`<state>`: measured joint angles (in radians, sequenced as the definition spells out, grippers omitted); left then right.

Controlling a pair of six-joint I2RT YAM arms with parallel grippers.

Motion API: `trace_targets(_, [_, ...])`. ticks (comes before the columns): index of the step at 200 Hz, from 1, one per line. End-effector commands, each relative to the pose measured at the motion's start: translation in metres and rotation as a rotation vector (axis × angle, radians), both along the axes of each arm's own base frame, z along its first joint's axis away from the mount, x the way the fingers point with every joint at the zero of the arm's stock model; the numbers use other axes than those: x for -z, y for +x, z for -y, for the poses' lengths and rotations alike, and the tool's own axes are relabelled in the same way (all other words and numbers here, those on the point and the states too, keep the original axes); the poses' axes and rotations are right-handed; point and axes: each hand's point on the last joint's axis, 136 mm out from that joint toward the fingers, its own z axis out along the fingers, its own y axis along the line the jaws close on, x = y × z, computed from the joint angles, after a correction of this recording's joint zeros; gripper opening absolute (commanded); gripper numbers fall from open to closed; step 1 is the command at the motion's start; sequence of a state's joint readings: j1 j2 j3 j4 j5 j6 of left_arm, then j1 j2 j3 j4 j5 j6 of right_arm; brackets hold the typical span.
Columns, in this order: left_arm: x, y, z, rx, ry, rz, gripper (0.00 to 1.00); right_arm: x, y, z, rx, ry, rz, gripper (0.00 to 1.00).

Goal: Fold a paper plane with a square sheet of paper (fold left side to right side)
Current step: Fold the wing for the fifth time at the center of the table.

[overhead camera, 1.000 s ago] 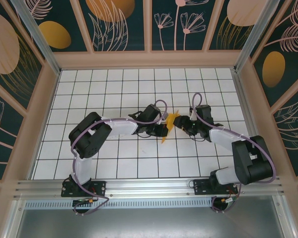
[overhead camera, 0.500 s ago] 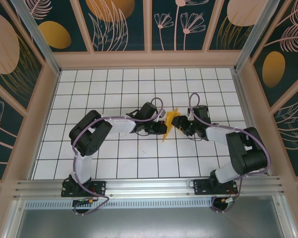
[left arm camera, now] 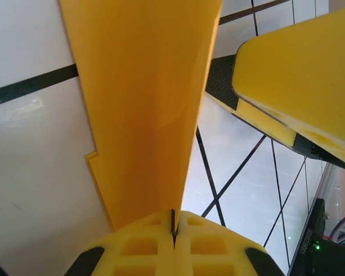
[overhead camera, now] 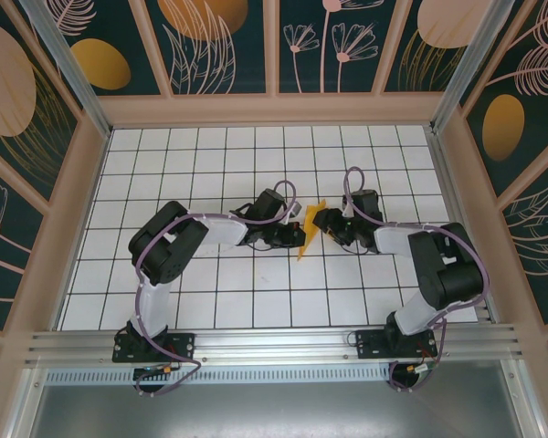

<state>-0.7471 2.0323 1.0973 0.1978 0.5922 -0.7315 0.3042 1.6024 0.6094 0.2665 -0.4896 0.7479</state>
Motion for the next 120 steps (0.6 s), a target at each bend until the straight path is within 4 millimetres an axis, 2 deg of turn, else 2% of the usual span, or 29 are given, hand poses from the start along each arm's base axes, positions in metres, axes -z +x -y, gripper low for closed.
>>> trace_targets(1, [0.006, 0.001, 0.0, -0.002, -0.022, -0.025, 0.0, -0.005, 0.01, -0.007, 0.004, 0.01, 0.012, 0.54])
trace_targets(68, [0.009, 0.0, 0.003, 0.006, -0.032, -0.039, 0.0, 0.0, 0.012, -0.012, -0.003, 0.012, -0.003, 0.54])
trace_targets(120, [0.008, 0.002, 0.005, 0.0, -0.047, -0.044, 0.0, 0.016, 0.01, -0.009, 0.009, -0.027, -0.069, 0.52])
